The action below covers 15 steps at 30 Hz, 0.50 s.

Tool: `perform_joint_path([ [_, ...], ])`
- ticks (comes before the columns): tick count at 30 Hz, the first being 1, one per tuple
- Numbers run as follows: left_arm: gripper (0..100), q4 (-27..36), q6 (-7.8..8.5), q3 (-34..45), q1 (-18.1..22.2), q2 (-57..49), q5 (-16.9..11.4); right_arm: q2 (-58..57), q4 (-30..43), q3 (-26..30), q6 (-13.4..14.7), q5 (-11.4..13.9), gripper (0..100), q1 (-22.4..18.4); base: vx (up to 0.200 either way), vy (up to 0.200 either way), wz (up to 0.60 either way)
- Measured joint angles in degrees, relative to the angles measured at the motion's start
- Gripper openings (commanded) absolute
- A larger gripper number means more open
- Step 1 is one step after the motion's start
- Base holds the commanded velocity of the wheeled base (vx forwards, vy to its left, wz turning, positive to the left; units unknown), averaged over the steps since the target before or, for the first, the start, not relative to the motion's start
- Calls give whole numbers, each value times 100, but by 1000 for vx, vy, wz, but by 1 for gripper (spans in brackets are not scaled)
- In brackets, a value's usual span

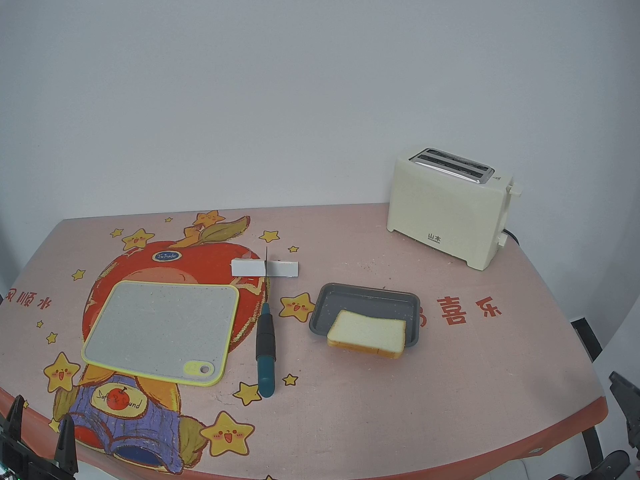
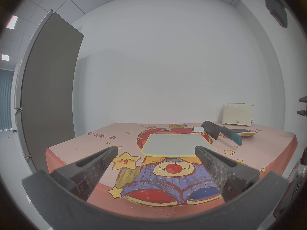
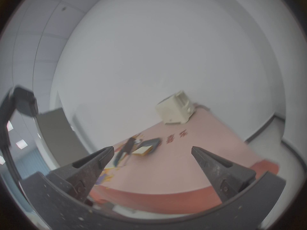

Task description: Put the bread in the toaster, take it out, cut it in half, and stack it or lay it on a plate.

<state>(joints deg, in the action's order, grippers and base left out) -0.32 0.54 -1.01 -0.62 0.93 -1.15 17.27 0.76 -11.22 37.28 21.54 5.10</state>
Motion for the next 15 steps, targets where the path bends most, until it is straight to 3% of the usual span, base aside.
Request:
perform_joint_path([
  [5, 100, 0, 0, 0, 0, 0, 2, 361, -5, -50, 1382, 881, 100, 118, 0, 0, 0],
  [10, 100, 0, 0, 0, 0, 0, 2, 585, -29, -71, 2625, 1554, 100, 217, 0, 0, 0],
  [12, 100, 0, -2, 0, 0, 0, 2, 667, -27, -82, 3090, 1774, 100, 254, 0, 0, 0],
  [15, 100, -1, 0, 0, 0, 0, 0, 816, -49, -91, 3567, 1979, 100, 306, 0, 0, 0],
])
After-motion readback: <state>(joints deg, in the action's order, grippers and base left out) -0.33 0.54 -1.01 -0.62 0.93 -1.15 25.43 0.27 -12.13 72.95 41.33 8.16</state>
